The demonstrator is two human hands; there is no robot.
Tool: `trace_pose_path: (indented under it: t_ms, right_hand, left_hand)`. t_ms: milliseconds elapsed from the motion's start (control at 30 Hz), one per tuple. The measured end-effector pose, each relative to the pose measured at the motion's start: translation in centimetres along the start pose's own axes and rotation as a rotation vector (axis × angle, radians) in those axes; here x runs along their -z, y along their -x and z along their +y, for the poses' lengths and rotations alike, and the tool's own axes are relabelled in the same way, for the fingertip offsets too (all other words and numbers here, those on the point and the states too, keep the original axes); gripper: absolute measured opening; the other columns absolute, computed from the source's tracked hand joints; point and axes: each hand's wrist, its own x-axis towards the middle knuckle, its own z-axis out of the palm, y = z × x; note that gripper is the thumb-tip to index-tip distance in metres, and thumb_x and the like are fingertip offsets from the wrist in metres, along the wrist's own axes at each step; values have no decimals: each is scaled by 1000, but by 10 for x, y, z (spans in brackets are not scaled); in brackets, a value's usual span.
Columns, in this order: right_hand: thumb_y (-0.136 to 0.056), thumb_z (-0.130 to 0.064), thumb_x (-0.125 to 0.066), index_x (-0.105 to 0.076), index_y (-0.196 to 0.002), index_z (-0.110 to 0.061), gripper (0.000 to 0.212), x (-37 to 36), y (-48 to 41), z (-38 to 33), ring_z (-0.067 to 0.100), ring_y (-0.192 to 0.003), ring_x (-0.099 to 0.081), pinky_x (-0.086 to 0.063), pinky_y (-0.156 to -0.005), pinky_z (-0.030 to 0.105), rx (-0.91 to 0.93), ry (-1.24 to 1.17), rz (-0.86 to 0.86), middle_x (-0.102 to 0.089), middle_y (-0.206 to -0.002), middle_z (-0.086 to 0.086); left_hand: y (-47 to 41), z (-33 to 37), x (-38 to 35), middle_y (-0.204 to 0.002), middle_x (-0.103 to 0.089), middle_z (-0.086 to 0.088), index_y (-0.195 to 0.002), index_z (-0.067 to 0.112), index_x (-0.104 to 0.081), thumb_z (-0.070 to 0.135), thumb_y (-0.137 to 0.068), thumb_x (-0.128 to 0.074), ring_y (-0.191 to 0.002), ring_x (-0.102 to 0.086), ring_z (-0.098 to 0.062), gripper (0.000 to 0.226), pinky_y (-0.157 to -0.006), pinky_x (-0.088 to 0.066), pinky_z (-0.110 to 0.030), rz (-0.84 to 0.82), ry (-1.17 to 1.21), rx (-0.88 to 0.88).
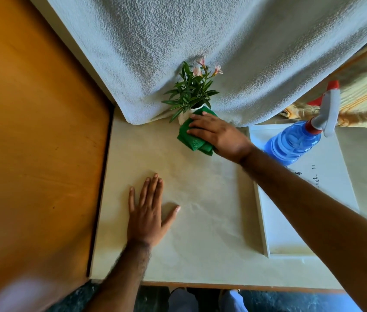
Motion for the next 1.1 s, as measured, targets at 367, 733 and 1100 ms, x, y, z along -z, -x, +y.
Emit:
trace_pose_path:
  t_ms: [367, 733, 1100]
  right_hand:
    - [-91, 1, -73, -68, -125, 5, 35, -23, 18, 12, 39, -136, -53, -37, -117, 59, -113, -120, -61, -65, -133, 24]
    - [-88, 4, -76, -71, -120, 7, 33, -28, 28, -6, 42, -124, -63, -44, -112, 59, -50, -99, -37, -68, -126, 28]
    - [-90, 3, -75, -70, -123, 3, 33, -29, -16, 6, 37, -133, -58, -43, -114, 56, 62, -64, -56, -68, -128, 23]
  left_hand:
    - [-1, 2, 0, -177, -18, -6, -168, 15, -15, 80, -97, -22, -161, -23, -27, 97, -128, -21, -67, -12, -7, 7]
    - [-1, 1, -2, -177, -18, -5, -168, 15, -16, 79, -97, -27, -162, -22, -25, 96, -128, -20, -67, 21, 0, -3]
    - [-1, 1, -2, -177, -19, -6, -168, 14, -17, 78, -98, -31, -162, -22, -26, 96, -128, -21, -66, 43, -4, -10]
